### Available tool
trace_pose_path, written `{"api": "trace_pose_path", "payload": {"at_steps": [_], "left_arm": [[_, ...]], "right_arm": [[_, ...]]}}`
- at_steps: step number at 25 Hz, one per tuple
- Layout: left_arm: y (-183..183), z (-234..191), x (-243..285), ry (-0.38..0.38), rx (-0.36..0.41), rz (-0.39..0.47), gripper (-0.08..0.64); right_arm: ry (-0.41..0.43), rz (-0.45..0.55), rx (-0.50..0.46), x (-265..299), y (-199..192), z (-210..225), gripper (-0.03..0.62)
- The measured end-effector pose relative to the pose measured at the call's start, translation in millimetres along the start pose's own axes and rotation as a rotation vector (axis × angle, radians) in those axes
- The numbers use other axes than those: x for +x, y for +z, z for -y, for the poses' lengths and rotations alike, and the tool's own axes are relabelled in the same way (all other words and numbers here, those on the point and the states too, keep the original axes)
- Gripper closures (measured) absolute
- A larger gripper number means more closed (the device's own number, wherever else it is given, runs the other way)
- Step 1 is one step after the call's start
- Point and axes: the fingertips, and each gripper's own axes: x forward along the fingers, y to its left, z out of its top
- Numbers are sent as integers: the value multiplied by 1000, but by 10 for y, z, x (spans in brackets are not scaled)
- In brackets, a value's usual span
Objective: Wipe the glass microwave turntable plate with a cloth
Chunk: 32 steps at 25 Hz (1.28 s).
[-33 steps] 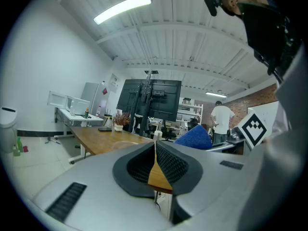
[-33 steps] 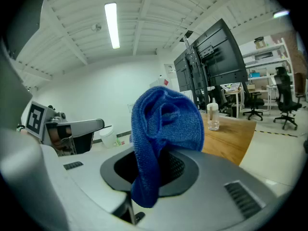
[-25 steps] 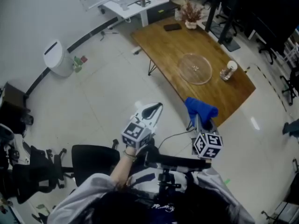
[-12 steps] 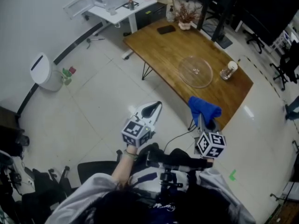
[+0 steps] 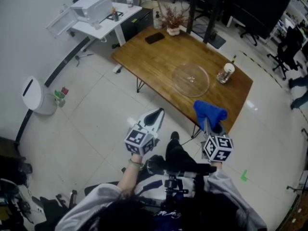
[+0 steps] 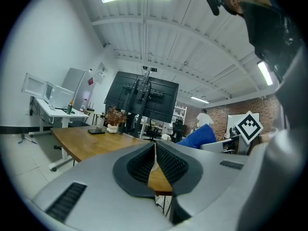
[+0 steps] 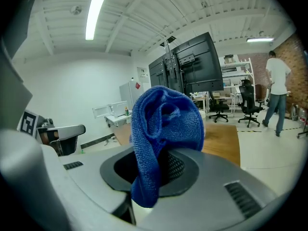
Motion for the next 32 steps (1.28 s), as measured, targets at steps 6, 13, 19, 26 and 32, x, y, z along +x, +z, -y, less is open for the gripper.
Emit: {"api": "trace_pose_path", "payload": {"at_steps": [6,13,19,26,32], "left_arm": [[38,-343,465,36,-39,2,549],[43,-720,1099,115,-67,-49,526],[-214,-819,1607,117,-107,-165,515],[-564,-941,2055,137,-150,-304,482],[-905,-963,2202,124,-210,-422,471]], "right_arm": [[20,1,-1,541,232,241,505],[76,14,-17,1273,679,506,503],[114,-10,6,1678,795,721,505],[139,-43,39,2007,812,947,503],[156,-98,71,2098,606,915,503]]}}
